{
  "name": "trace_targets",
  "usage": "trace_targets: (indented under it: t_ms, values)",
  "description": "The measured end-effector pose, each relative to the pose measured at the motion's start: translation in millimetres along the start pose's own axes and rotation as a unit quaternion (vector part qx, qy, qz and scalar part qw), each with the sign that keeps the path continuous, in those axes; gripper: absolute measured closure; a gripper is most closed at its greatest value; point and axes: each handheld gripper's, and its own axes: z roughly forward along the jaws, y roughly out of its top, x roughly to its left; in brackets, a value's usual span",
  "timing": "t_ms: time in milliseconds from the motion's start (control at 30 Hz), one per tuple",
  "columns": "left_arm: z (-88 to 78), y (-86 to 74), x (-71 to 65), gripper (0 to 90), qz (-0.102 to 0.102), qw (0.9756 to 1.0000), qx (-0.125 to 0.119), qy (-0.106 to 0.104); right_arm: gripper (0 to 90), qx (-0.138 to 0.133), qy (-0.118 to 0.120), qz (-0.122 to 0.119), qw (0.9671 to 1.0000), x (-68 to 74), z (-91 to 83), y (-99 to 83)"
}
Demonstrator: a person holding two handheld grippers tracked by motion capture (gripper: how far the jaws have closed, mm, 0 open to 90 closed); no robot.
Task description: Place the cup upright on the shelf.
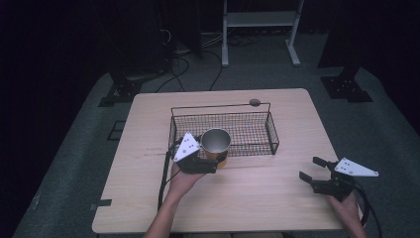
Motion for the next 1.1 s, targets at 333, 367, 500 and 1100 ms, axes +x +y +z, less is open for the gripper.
trace_targets:
  t_ms: [333,367,500,1100]
  values:
    - [10.4,14.1,8.5,13.4,0.005,1.0000,0.005,-0.004,14.2,-0.001,0.001,0.001,1.0000,-0.2,-0.2,0.1]
    - [11.3,15.5,9.2,13.4,0.006,1.0000,0.005,-0.004,14.2,-0.001,0.001,0.002,1.0000,0.1,-0.2,0.1]
    - [14.2,21.1,15.0,13.4,0.004,1.0000,0.002,-0.008,14.2,-0.001,0.000,0.002,1.0000,-0.1,-0.3,0.1]
    - [30.8,37.9,38.6,13.4,-0.005,0.9999,0.000,-0.012,14.2,-0.002,0.001,0.002,1.0000,-0.1,-0.4,0.1]
